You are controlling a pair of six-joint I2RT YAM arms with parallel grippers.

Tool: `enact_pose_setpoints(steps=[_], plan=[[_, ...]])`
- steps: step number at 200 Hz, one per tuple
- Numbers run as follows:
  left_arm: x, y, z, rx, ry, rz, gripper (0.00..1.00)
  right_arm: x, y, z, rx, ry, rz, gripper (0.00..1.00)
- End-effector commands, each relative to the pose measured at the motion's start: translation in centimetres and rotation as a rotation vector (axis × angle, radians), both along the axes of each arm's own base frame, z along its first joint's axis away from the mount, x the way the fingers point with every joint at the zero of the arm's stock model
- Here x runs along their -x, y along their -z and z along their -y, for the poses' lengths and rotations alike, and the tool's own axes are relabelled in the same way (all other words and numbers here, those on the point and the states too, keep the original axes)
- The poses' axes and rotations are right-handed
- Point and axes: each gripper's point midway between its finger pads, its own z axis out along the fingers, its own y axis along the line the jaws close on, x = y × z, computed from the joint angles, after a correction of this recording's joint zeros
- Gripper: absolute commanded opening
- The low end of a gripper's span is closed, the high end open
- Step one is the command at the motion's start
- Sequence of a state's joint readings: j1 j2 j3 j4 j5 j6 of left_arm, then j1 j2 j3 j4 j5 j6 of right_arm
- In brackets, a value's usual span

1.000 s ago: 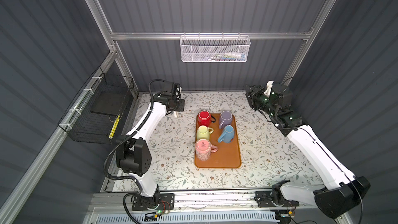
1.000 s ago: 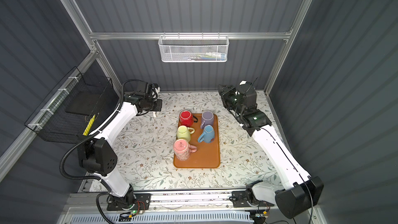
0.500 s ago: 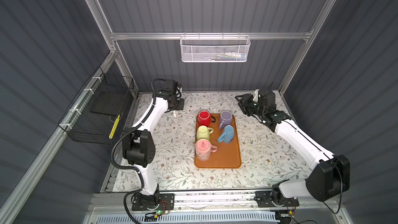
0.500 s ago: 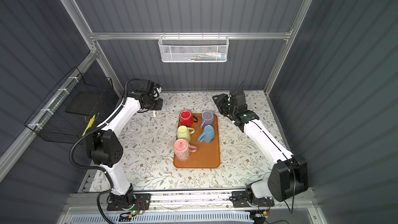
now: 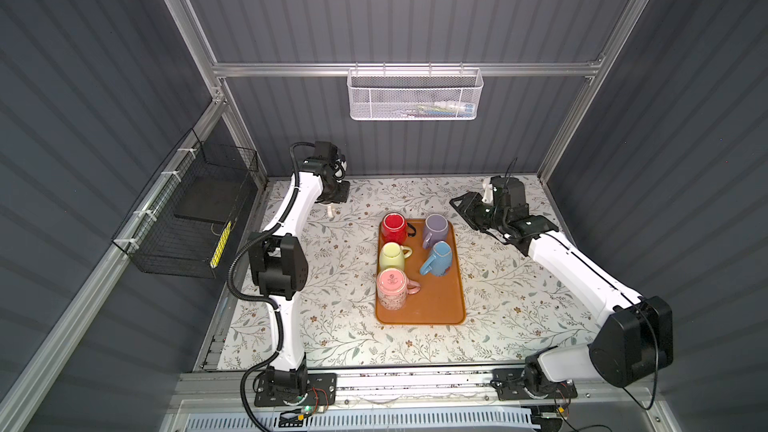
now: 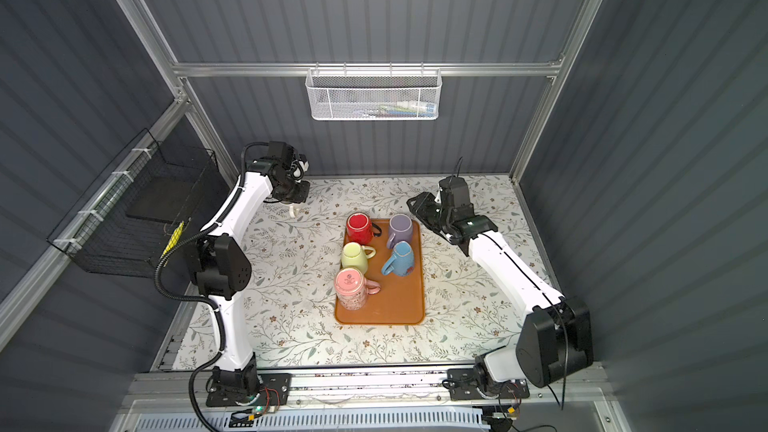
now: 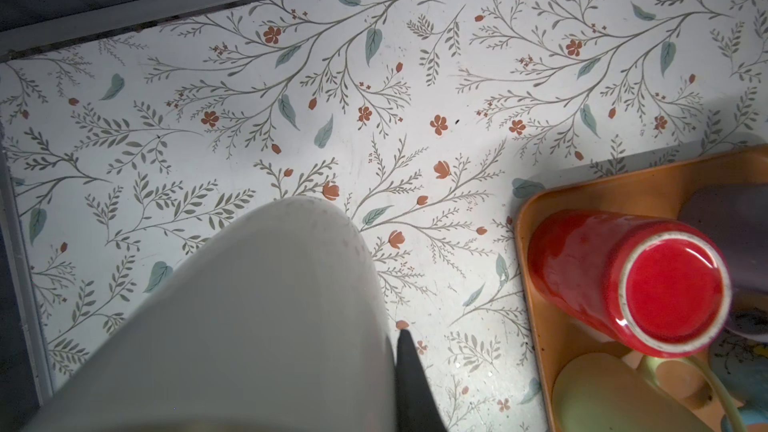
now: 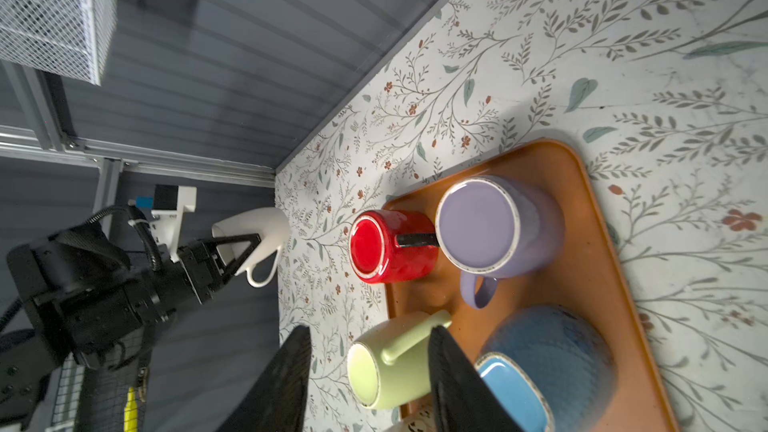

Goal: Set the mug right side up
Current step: 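Carry the white mug away with the left gripper while the right arm withdraws, then lower the white mug upright onto the table beside the tray with the left gripper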

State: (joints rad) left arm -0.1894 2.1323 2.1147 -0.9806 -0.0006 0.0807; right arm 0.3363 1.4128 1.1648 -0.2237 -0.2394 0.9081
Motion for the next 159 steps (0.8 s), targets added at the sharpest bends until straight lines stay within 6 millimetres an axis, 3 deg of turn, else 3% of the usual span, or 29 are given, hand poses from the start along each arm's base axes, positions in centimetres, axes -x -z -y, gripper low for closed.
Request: enact_pose_setpoints(steps=[1,20,73,136,159], plan=[[-0.1,0.9,-0.6,-0.036,0.019,-0.038,0.0,1.1,0.8,-0.1,0.104,-0.071,0.02,0.49],[-1.0,1.7,-0.7,-0.053,0.024,-0.043,0.0,1.9,1.6,0.1,0.191,-0.109,0.041,0.49],[-3.8,3.1,-4.0,-0.044,-0.03,-0.05,0.0,4.2,4.9,2.0,0.313,-0.11,0.006,0.5],[-4.3,5.6,-6.3,0.013,-0.066,-0.093,0.0,4.8,7.3,2.4,0.346,-0.109,-0.024,0.5],[-4.6,5.5,-6.5,0.024,-0.064,-0.085,0.0,4.7,7.7,2.0,0.351,-0.12,-0.032,0.51]])
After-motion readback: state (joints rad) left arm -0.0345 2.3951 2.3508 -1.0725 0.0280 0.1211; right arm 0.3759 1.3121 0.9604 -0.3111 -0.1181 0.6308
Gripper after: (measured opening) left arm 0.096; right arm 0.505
